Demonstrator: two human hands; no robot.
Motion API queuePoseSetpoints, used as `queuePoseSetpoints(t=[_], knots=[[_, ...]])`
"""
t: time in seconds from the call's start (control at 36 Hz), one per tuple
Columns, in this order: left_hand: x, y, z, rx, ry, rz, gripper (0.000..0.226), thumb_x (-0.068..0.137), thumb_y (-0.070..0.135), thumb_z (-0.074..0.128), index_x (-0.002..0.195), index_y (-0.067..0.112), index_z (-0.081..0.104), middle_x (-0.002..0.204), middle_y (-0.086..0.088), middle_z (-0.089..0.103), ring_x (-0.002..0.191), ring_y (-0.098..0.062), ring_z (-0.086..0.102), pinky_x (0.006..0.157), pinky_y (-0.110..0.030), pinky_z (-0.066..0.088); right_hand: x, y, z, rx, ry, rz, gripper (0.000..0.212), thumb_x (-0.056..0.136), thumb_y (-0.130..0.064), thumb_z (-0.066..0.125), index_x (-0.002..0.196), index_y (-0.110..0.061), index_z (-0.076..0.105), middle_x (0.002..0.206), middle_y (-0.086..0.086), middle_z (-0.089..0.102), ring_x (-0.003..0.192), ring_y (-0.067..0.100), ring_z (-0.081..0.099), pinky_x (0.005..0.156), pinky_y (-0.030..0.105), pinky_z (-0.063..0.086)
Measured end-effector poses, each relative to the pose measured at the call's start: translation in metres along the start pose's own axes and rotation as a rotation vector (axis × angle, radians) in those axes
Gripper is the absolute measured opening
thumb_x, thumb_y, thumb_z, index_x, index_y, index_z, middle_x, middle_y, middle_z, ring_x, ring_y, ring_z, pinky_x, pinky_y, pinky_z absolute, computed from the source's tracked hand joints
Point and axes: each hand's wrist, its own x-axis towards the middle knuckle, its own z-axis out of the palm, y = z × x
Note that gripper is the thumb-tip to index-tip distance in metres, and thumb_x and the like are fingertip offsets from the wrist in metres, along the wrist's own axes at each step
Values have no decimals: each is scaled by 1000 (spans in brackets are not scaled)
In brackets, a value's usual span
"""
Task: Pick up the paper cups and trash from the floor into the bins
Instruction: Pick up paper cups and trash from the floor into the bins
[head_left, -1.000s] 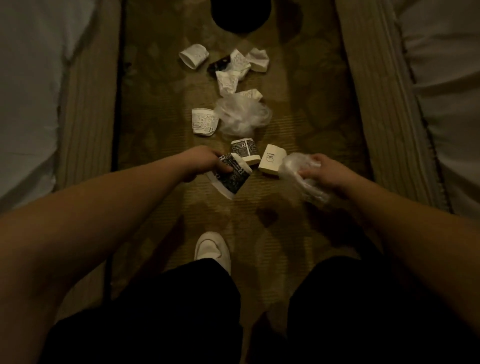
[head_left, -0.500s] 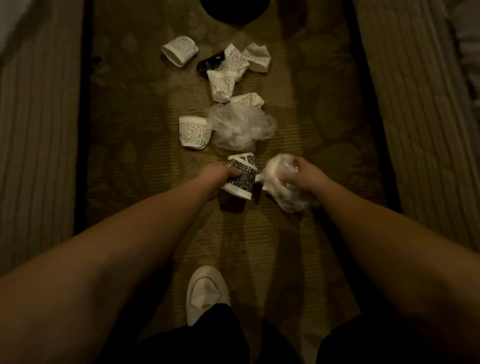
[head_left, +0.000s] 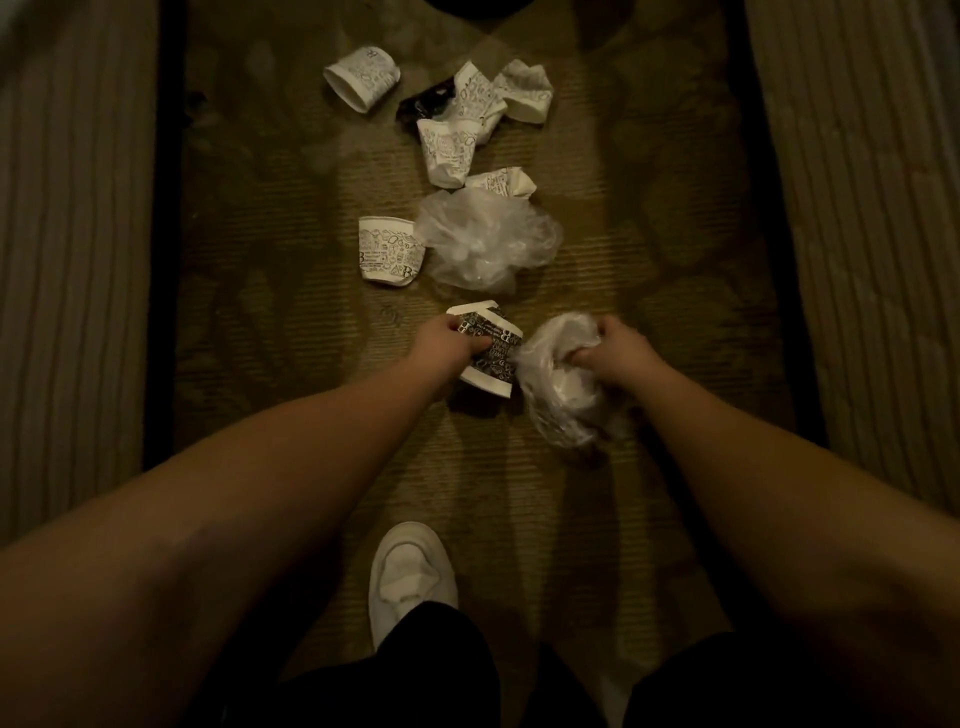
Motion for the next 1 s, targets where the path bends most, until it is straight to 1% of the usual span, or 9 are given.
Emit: queuePoseSetpoints(t=[0.06, 0.22, 0.36, 0.44, 0.58, 0.67, 0.81, 0.94, 1.0], knots=[[-5, -2, -5, -54, 8, -11, 63, 83, 12, 78, 140, 9, 51, 126, -9, 63, 105, -26, 65, 84, -38, 56, -2, 2, -3, 54, -46, -15, 67, 81, -32, 80, 139, -19, 49, 125, 5, 60, 106, 25, 60, 80, 32, 47], [-24, -3, -23, -200, 13, -5, 56, 86, 5, 74, 137, 5, 51, 107, -6, 66, 81, -16, 66, 61, -25, 54, -7, 5, -12, 232, -65, 30, 78, 72, -41, 84, 139, -20, 50, 124, 4, 63, 104, 25, 65, 93, 43, 54], [-40, 4, -44, -282, 44, 26, 41, 86, 5, 73, 123, 10, 56, 98, -6, 67, 98, -27, 69, 90, -44, 57, -13, -5, -28, 345, -50, 42, 89, 69, -44, 86, 142, -21, 41, 126, 4, 59, 106, 28, 63, 95, 51, 53], [-43, 7, -50, -332, 46, 44, 30, 87, 3, 72, 114, 6, 61, 106, -13, 71, 96, -28, 71, 90, -45, 58, -11, -6, -34, 406, -30, 53, 90, 64, -46, 87, 140, -24, 42, 126, 5, 60, 102, 28, 65, 91, 52, 55], [-56, 28, -74, -448, 78, 87, 18, 88, 1, 69, 102, 10, 62, 91, -9, 72, 69, -18, 73, 57, -29, 58, -21, -34, -45, 436, -30, 3, 86, 72, -41, 85, 144, -24, 41, 130, 3, 57, 108, 29, 62, 89, 48, 56], [-59, 50, -92, -483, 84, 126, 15, 88, 0, 68, 97, 10, 62, 86, -8, 71, 58, -13, 71, 47, -23, 54, -22, -59, -55, 459, -33, -54, 88, 67, -42, 86, 143, -24, 44, 131, 3, 59, 107, 27, 64, 90, 48, 56], [-53, 99, -119, -527, 64, 210, 19, 86, 1, 71, 103, 8, 63, 94, -12, 73, 71, -19, 74, 53, -27, 57, -24, -113, -80, 526, 14, -155, 75, 79, -31, 81, 144, -22, 45, 128, 2, 60, 102, 21, 64, 72, 32, 56], [-38, 159, -147, -482, 67, 306, 24, 83, 9, 77, 101, 13, 63, 101, -12, 74, 83, -23, 74, 71, -35, 60, -25, -175, -118, 528, 98, -232, 65, 81, -32, 79, 139, -22, 50, 121, 1, 64, 98, 20, 67, 74, 33, 58], [-35, 186, -158, -482, 71, 333, 21, 84, 9, 77, 98, 15, 63, 97, -9, 74, 81, -21, 74, 66, -31, 60, -27, -204, -141, 501, 145, -265, 64, 83, -35, 78, 139, -22, 50, 119, 2, 64, 98, 21, 67, 76, 34, 59]])
